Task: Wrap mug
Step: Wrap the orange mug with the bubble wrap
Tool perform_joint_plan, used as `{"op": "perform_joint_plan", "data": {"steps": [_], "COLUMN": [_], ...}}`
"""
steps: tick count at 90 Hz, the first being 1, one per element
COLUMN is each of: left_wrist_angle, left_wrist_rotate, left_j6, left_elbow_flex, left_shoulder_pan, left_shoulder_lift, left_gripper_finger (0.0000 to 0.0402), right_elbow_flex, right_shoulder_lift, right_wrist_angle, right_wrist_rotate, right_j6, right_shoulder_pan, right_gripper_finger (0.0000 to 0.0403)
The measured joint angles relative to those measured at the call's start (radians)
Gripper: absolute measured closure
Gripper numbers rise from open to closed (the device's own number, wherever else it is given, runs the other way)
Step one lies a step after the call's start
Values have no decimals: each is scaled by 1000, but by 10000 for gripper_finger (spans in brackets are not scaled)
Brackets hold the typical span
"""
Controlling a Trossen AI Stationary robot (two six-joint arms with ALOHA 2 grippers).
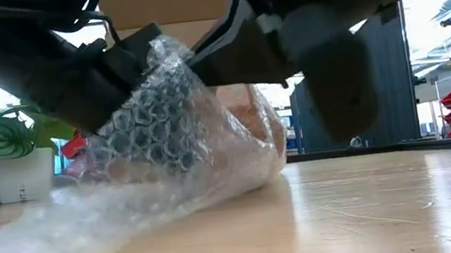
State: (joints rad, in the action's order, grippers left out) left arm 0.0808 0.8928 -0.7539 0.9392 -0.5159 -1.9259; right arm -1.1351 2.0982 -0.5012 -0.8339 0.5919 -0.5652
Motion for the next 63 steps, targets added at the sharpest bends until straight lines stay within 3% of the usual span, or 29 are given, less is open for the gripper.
{"op": "perform_joint_plan", "data": {"steps": [20, 47, 63], "left_wrist_angle": [-129, -429, -565], "left_wrist_rotate": [-36, -194, -154], "left_j6": [12, 34, -17], "left_elbow_flex": [6, 7, 7], "left_shoulder_pan": [-13, -65, -77], "left_shoulder_lift": [26, 193, 220], "left_gripper_finger": [117, 117, 117], "right_elbow_flex": [-9, -5, -5], "right_shoulder_lift": [17, 15, 14], "right_wrist_angle": [12, 37, 34], "right_wrist_rotate": [-39, -34, -31], "right_j6": [-13, -15, -15], "right_shoulder_pan": [-4, 0, 1], "right_gripper_finger": [396, 385, 375]}}
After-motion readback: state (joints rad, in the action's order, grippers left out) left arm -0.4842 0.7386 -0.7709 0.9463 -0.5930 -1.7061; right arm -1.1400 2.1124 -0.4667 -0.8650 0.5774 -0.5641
